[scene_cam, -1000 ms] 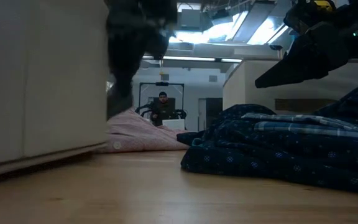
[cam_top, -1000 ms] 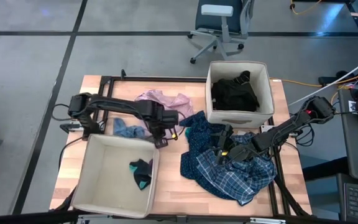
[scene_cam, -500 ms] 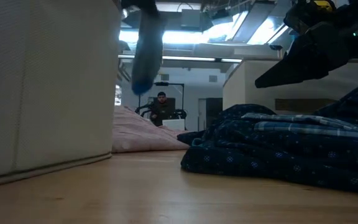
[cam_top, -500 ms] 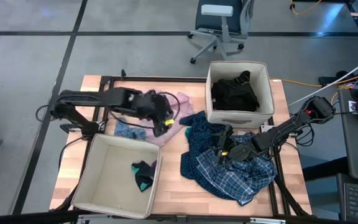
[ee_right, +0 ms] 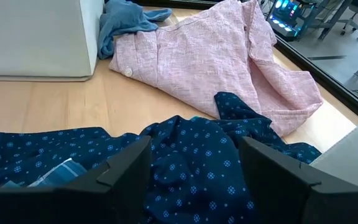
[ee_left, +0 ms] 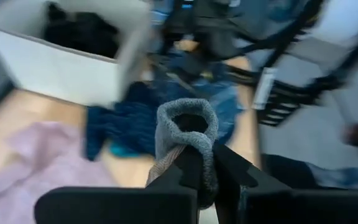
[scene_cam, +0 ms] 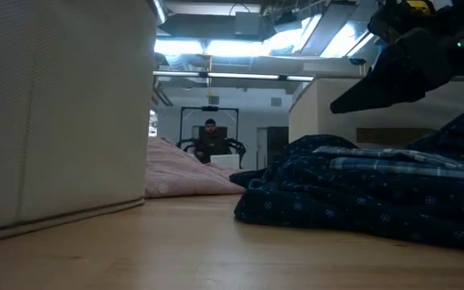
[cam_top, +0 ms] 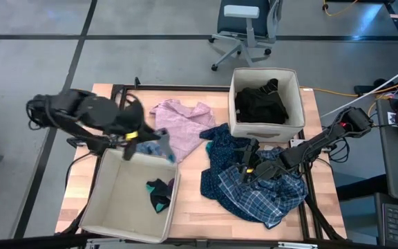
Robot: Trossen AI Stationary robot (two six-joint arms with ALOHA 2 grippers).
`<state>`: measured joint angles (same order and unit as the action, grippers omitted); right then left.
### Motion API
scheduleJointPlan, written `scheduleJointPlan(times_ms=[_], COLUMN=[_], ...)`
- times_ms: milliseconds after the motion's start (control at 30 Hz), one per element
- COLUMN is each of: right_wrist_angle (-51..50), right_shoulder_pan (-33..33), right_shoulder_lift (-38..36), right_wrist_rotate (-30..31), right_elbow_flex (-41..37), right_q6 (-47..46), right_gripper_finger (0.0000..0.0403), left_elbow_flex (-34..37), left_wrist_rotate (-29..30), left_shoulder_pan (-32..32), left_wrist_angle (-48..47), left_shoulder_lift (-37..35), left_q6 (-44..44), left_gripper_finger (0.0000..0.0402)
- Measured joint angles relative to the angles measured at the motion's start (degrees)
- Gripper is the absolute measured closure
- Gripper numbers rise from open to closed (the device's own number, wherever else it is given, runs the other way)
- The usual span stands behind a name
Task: Sort clothes
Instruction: Put the gray sock into the bottom white laundry organizer
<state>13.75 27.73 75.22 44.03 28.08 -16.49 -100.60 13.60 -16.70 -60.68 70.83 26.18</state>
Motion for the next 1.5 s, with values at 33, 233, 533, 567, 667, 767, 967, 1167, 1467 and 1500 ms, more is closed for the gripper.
scheduleJointPlan(times_ms=[33,233,533,567,667,767,967,1167,1467,1500], right_wrist_angle=[0.01,0.14,0.12,0.12,0.1,-0.15,-0.23,-0.23,-0.23,-0.23], right_shoulder_pan=[0.0,0.0,0.0,0.0,0.0,0.0,0.0,0.0,0.0,0.0], right_shoulder_lift=[0.0,0.0,0.0,0.0,0.0,0.0,0.0,0.0,0.0,0.0], right_wrist_rotate=[0.13,1.37,1.9,1.9,1.89,1.89,1.88,1.91,2.34,2.34], right_elbow_flex=[0.0,0.0,0.0,0.0,0.0,0.0,0.0,0.0,0.0,0.0], right_q6=[0.0,0.0,0.04,0.04,0.04,0.06,0.26,0.29,0.35,0.35], right_gripper_finger=[0.0159,0.0159,0.0159,0.0159,0.0159,0.0159,0.0159,0.0159,0.0159,0.0159], left_elbow_flex=[0.0,0.22,13.53,15.41,21.41,27.99,37.47,41.26,41.66,41.66], left_wrist_rotate=[-0.49,0.85,2.03,2.06,3.43,3.54,3.63,3.79,2.27,1.57], left_shoulder_pan=[-1.2,-7.52,-13.55,-13.96,-15.17,-16.51,-16.61,-14.72,-12.65,-12.56], left_wrist_angle=[-0.2,-3.72,-7.88,-7.55,-4.96,-2.62,-0.95,-0.21,-0.39,-0.48], left_shoulder_lift=[-0.72,-1.82,-1.51,-1.5,-1.12,-0.99,-0.92,-0.95,-0.95,-0.95], left_q6=[1.16,6.35,21.76,23.41,26.38,31.66,38.44,39.3,39.25,39.21], left_gripper_finger=[0.0385,0.0391,0.0388,0.0387,0.0386,0.0386,0.0384,0.0384,0.0315,0.0298])
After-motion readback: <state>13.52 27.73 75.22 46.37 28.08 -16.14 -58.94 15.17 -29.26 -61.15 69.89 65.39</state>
